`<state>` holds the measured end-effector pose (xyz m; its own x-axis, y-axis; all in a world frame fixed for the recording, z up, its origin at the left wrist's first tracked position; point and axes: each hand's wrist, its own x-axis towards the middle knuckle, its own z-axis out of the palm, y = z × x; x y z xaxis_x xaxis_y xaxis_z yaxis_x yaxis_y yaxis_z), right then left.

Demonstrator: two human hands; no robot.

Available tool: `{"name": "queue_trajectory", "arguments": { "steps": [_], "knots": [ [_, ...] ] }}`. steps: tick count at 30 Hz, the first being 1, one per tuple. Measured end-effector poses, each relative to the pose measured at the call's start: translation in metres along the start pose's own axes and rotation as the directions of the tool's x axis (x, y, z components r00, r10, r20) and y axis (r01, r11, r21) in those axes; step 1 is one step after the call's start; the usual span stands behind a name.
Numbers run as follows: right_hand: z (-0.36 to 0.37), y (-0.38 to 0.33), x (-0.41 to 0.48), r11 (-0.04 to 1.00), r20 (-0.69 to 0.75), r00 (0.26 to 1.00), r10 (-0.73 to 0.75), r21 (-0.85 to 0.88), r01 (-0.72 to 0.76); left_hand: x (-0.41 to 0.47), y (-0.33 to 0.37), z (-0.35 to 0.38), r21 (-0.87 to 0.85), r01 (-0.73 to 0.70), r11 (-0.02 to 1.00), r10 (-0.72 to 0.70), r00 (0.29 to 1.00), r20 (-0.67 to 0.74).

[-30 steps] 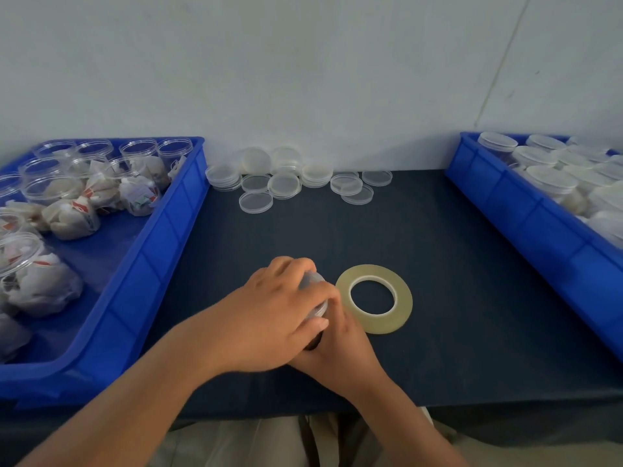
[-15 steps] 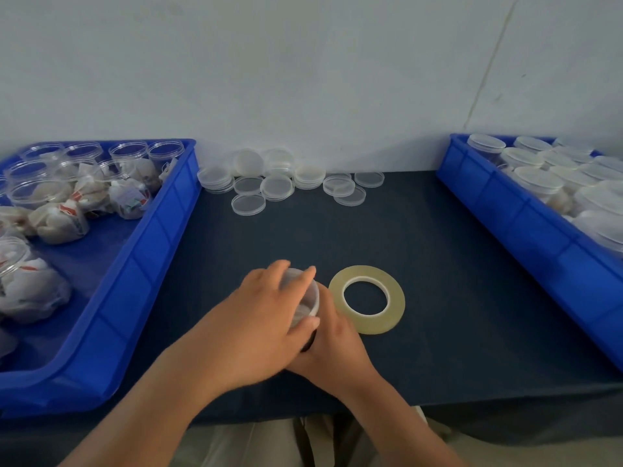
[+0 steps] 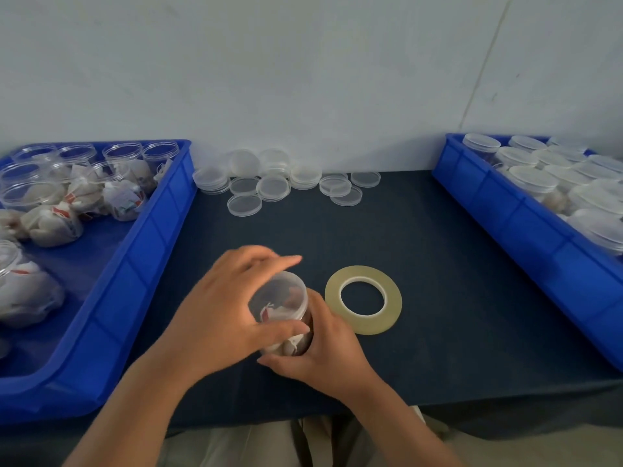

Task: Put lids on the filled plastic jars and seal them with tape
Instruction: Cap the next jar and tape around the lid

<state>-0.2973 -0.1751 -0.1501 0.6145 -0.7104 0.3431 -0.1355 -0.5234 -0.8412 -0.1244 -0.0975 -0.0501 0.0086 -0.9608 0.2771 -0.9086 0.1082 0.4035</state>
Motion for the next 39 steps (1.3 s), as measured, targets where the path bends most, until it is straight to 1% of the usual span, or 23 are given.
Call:
{"name": "queue_trajectory", "arguments": {
  "steps": [3, 6, 7, 8, 9, 10, 12, 13, 15, 17, 20, 22, 24, 25, 27, 29, 30, 34, 37, 39],
  "knots": [
    [0.004, -0.003, -0.003, 0.993, -0.065, 0.998, -0.019, -0.116, 0.011, -0.014, 0.008, 0.009, 0.053, 0.133, 0.99, -0.133, 0.991, -0.005],
    [0.01, -0.008, -0.006, 0.953, -0.102, 0.991, -0.09, -0.296, 0.056, -0.016, 0.035, 0.028, 0.04, 0.325, 0.945, -0.325, 0.946, 0.003],
    [0.01, -0.009, -0.007, 0.942, -0.104, 0.989, -0.109, -0.328, 0.069, -0.012, 0.044, 0.035, 0.073, 0.371, 0.926, -0.37, 0.929, -0.022],
    [0.01, -0.01, -0.008, 0.946, -0.097, 0.991, -0.091, -0.321, 0.056, -0.008, 0.052, 0.041, 0.129, 0.388, 0.913, -0.383, 0.922, -0.062],
    [0.008, -0.011, -0.007, 0.955, -0.081, 0.995, -0.054, -0.294, 0.027, -0.004, 0.058, 0.047, 0.191, 0.386, 0.903, -0.371, 0.922, -0.108],
    [0.005, -0.01, -0.007, 0.963, -0.059, 0.998, -0.024, -0.27, 0.007, -0.001, 0.061, 0.05, 0.217, 0.369, 0.904, -0.341, 0.927, -0.154],
    [0.001, -0.007, -0.008, 0.973, -0.035, 0.999, -0.008, -0.231, 0.0, 0.004, 0.057, 0.052, 0.205, 0.295, 0.933, -0.248, 0.942, -0.224],
    [-0.001, -0.006, -0.007, 0.975, -0.031, 0.999, -0.009, -0.223, 0.001, 0.006, 0.052, 0.051, 0.203, 0.241, 0.949, -0.191, 0.953, -0.235],
    [-0.003, -0.006, -0.006, 0.972, -0.036, 0.999, -0.016, -0.234, 0.007, 0.009, 0.041, 0.049, 0.192, 0.125, 0.973, -0.087, 0.977, -0.194],
    [-0.004, -0.008, -0.003, 0.982, -0.03, 1.0, 0.002, -0.19, -0.008, 0.014, 0.034, 0.043, 0.16, 0.029, 0.987, -0.008, 0.991, -0.131],
    [-0.005, -0.007, -0.001, 0.989, -0.025, 1.0, 0.017, -0.143, -0.021, 0.018, 0.028, 0.038, 0.119, -0.069, 0.991, 0.076, 0.995, -0.06],
    [-0.004, -0.008, -0.001, 0.986, -0.033, 0.999, 0.004, -0.166, -0.009, 0.018, 0.024, 0.037, 0.091, -0.099, 0.991, 0.105, 0.993, -0.06],
    [-0.002, -0.011, -0.001, 0.981, -0.042, 0.999, -0.031, -0.193, 0.022, 0.014, 0.024, 0.041, 0.038, -0.062, 0.997, 0.067, 0.986, -0.156],
    [-0.002, -0.012, -0.001, 0.981, -0.045, 0.998, -0.034, -0.194, 0.024, 0.011, 0.027, 0.045, 0.017, -0.012, 1.0, 0.015, 0.975, -0.223],
    [-0.001, -0.012, -0.001, 0.976, -0.044, 0.999, -0.025, -0.218, 0.015, 0.003, 0.036, 0.054, -0.023, 0.137, 0.99, -0.138, 0.936, -0.325],
    [0.001, -0.01, -0.002, 0.972, -0.043, 0.999, -0.015, -0.237, 0.005, -0.001, 0.045, 0.062, -0.119, 0.262, 0.958, -0.287, 0.894, -0.344],
    [0.001, -0.008, -0.002, 0.976, -0.044, 0.999, -0.005, -0.217, -0.005, -0.002, 0.046, 0.065, -0.151, 0.283, 0.947, -0.319, 0.885, -0.339],
    [-0.003, -0.004, -0.002, 0.997, -0.047, 0.998, 0.04, -0.062, -0.043, 0.002, 0.034, 0.06, -0.159, 0.21, 0.965, -0.25, 0.92, -0.301],
    [-0.001, -0.004, 0.003, 0.998, -0.062, 0.997, 0.036, -0.05, -0.04, 0.005, 0.025, 0.053, -0.159, 0.151, 0.976, -0.189, 0.947, -0.26],
    [-0.003, -0.004, 0.004, 0.998, -0.016, 0.999, 0.045, -0.051, -0.046, 0.007, 0.019, 0.052, -0.159, 0.109, 0.981, -0.147, 0.956, -0.254]
  ]
}}
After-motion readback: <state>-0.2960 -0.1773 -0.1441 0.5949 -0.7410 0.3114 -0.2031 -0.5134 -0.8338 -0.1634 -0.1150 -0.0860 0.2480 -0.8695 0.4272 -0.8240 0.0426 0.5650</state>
